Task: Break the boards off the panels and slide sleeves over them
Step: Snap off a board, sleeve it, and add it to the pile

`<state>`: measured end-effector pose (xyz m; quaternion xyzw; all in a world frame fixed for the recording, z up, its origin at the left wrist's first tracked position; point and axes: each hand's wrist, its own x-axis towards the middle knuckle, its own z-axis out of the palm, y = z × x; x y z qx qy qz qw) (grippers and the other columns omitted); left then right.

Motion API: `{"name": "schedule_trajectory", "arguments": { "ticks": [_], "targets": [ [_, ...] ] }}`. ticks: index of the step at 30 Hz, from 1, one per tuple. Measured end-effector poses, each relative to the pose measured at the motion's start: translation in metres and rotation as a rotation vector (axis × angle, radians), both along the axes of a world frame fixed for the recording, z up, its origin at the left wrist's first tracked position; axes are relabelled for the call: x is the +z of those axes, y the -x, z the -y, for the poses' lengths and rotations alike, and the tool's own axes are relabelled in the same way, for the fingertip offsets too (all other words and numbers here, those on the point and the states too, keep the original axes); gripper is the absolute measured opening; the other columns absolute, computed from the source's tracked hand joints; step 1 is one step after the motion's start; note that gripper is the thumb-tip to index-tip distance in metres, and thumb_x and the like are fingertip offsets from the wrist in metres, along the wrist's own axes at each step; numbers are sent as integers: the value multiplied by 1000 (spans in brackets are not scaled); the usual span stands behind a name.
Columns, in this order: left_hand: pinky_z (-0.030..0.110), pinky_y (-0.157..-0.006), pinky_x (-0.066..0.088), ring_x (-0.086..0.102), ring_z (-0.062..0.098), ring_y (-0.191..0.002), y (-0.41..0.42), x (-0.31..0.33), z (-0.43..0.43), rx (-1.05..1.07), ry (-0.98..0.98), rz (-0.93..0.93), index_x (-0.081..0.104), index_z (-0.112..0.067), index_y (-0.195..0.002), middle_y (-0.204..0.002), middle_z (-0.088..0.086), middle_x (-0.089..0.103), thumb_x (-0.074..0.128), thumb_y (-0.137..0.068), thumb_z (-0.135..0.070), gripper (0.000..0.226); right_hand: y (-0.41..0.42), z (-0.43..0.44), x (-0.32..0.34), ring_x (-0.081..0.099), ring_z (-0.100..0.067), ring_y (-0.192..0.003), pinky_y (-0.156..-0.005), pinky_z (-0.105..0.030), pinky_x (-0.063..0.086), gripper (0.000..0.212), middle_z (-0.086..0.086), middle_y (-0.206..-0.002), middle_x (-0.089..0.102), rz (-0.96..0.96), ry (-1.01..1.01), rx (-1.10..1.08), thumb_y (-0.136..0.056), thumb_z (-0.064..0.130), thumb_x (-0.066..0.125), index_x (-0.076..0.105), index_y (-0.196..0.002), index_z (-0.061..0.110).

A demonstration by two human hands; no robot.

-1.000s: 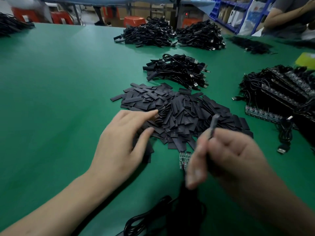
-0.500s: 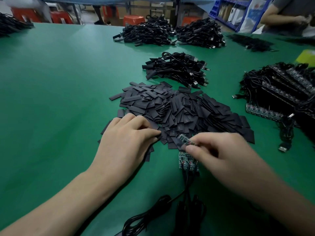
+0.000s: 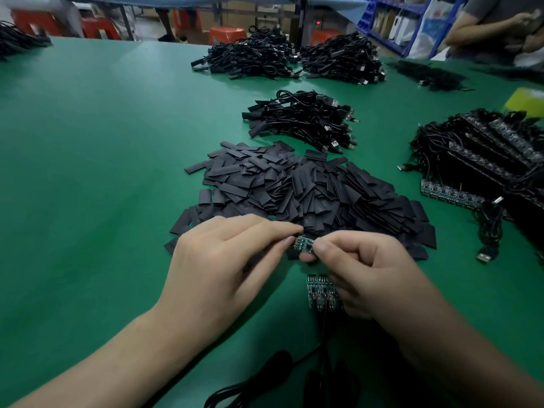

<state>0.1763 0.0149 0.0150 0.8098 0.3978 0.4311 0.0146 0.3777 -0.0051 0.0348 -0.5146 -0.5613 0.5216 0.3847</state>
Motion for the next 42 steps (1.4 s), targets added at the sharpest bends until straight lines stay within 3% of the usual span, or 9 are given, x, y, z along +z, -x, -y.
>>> {"name": "schedule_trajectory", "arguments": {
  "ticks": [2,5,10,13,17,22,26,29,42],
  "targets": [
    [31,-70,54,69,9,-83,-1,1,2,-10,19,83,77,-19,-109,-97,-9,73,65,-98,-23,16,3,-1,1,25,-6,-37,-36,-17,24,29,6,-48,32,-198,175,-21,-83,43,63,78,-80,18],
    [26,-70,54,68,5,-83,-1,3,4,-18,37,126,77,-22,-109,-97,-11,73,66,-97,-22,16,4,-4,-1,26,-7,-34,-34,-15,26,30,2,-49,33,-334,248,-70,-79,41,62,76,-75,16],
    [26,-80,54,68,7,-91,-5,2,6,-115,10,59,79,-20,-106,-100,-6,72,71,-94,-22,14,5,-2,0,24,-6,-36,-35,-15,24,30,3,-51,32,-382,304,59,-79,46,65,67,-58,25],
    [24,-84,53,68,5,-94,-6,1,7,-128,54,98,81,-19,-99,-101,-7,73,74,-90,-23,13,2,-1,-1,23,-5,-37,-34,-14,23,21,3,-52,31,-418,304,64,-77,39,69,68,-70,19],
    [19,-86,51,66,2,-94,-6,1,6,-107,152,124,79,-19,-102,-99,-10,72,79,-83,-32,23,0,0,-3,22,-6,-40,-36,-17,21,18,6,-51,31,-271,176,60,-82,37,67,70,-68,26],
    [14,-81,47,63,-2,-87,-5,2,5,-112,217,102,79,-21,-102,-93,-13,69,77,-83,-36,25,-3,1,-7,33,-2,-43,-42,-15,29,23,14,-51,48,-94,-26,80,-95,43,65,74,-83,26],
    [15,-79,49,67,1,-84,-3,4,3,-61,210,181,81,-20,-95,-89,-12,71,80,-79,-33,20,-12,-3,-5,34,-12,-52,-50,-26,30,40,3,-59,38,122,-189,57,-91,59,49,72,-87,27],
    [13,-76,47,65,0,-79,-1,4,1,-35,231,242,81,-20,-92,-87,-15,71,81,-77,-31,19,-18,-4,-2,34,-9,-51,-49,-23,29,38,7,-56,36,310,-295,76,-96,53,47,67,-84,24],
    [15,-73,48,66,4,-78,0,3,-1,-49,269,238,80,-24,-91,-86,-17,71,81,-77,-32,16,-22,-4,0,32,-6,-49,-49,-20,27,36,9,-52,35,327,-247,179,-97,45,51,65,-73,21]
  ]
}}
